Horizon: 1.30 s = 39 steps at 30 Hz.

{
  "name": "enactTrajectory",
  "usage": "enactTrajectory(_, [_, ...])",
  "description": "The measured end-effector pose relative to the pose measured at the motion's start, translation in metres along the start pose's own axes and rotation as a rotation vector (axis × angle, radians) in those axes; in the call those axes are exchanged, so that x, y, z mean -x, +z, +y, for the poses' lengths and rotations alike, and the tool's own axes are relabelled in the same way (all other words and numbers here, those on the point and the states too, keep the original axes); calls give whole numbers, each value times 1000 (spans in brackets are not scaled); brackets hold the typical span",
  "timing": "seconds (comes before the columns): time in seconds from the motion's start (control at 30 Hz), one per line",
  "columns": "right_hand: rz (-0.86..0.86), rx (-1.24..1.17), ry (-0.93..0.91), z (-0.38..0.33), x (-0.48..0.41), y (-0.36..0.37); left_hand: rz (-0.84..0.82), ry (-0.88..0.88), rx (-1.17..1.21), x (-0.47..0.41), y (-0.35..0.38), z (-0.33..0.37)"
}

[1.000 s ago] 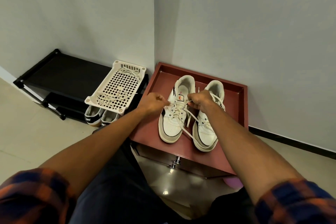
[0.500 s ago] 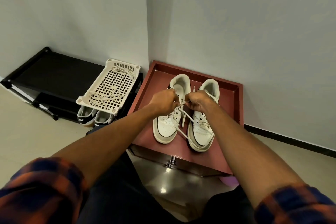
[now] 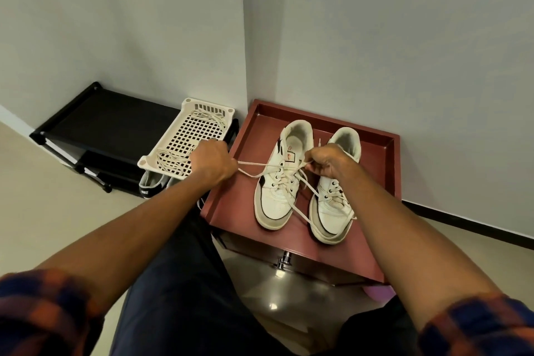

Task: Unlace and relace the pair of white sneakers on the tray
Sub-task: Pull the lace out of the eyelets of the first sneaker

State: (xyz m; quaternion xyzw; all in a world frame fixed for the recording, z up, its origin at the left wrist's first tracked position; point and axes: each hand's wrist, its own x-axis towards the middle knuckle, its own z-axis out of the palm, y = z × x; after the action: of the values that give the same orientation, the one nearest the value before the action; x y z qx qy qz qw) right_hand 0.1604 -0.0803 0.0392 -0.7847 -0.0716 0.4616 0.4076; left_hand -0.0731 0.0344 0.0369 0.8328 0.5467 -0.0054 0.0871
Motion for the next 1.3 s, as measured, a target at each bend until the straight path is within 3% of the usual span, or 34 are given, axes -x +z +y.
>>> enactTrajectory(0.07, [2, -3, 6, 0, 0, -3, 51, 133, -130, 2, -3, 18])
enactTrajectory(0.13, [7, -15, 10, 3, 0, -6, 71, 386, -165, 7, 1, 42])
enactTrajectory(0.2, [0, -31, 5, 3, 2, -6, 23, 625, -64, 14, 11, 68])
enactTrajectory(0.27, [-2, -44, -6, 2, 3, -3, -75, 698, 68, 15, 22, 87])
enactTrajectory(0.37, [16, -37, -20, 2, 5, 0, -115, 653, 141, 11, 30, 98])
enactTrajectory(0.57, [22, -6, -22, 2, 6, 1, -20, 610, 76, 3, 24, 73])
enactTrajectory(0.8, [24, 5, -24, 2, 9, -1, -130, 142, -65, -8, 22, 8])
enactTrajectory(0.97, [99, 82, -73, 4, 9, 3, -78, 258, 169, -3, 20, 36])
enactTrajectory(1.03, [177, 230, -148, 8, 8, 6, -101, 226, 314, -4, 18, 60])
enactTrajectory(1.17, [414, 437, -490, 22, 16, 11, -270, 69, 468, -12, 15, 97])
enactTrajectory(1.3, [421, 614, -717, 20, 20, 12, -387, 112, 406, -18, 6, 109])
